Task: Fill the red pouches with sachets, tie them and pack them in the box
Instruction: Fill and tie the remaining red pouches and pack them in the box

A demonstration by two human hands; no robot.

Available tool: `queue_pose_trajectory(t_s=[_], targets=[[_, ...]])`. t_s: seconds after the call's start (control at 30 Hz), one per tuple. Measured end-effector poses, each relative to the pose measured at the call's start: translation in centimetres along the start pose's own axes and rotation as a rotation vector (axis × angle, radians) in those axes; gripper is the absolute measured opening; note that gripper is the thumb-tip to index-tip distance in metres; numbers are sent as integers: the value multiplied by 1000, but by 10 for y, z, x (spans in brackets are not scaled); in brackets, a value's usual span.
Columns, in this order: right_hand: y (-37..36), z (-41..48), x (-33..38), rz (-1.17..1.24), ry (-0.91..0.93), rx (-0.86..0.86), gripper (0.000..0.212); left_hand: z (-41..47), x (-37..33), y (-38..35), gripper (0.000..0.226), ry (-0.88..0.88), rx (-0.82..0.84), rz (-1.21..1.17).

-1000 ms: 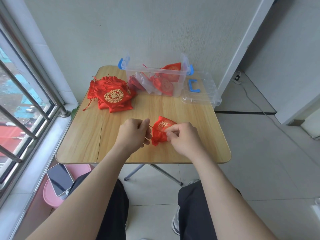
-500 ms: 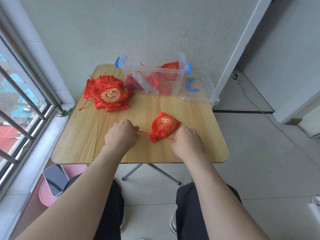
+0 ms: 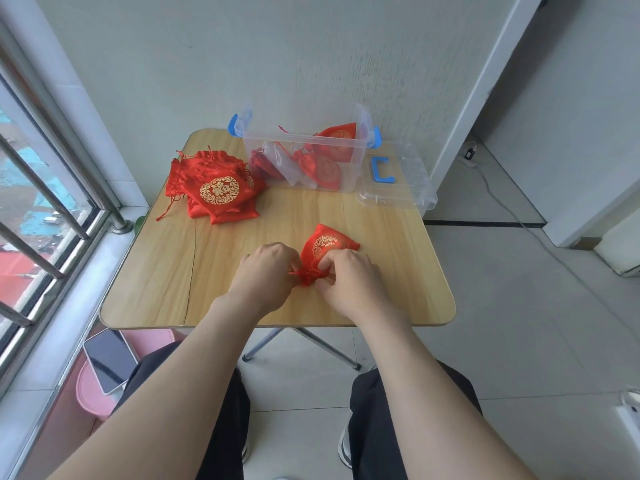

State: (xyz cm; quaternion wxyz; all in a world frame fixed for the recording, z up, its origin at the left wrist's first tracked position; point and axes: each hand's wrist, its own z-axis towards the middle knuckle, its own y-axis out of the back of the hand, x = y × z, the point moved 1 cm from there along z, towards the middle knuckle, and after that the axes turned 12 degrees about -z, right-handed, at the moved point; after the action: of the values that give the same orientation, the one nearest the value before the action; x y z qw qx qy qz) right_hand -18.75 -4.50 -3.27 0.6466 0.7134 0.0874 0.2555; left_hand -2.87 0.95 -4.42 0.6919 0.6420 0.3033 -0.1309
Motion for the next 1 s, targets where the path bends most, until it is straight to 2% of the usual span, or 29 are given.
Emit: queue_pose_trajectory(t_s=[0.17,0.3,0.5,0.73,0.9,1.0], targets=[[-1,2,-3,-45,21,36,16,0,0,2,15,16,43,-47],[2,0,-9,67,7,40,10,-2,4,10,9,-22,98,-165],[4,-2,-10,221,-72,181,26,-11,-7,13,14,-16,261,-170],[7,-6,-11,248,-39,132,33,-13,-17,11,27,72,242,-227],[4,-4,-13,278,3,166,14,-10,-11,8,41,69,216,-141],[-1,0,-16,274,-7,147,7,-7,-8,8,40,46,231,-101]])
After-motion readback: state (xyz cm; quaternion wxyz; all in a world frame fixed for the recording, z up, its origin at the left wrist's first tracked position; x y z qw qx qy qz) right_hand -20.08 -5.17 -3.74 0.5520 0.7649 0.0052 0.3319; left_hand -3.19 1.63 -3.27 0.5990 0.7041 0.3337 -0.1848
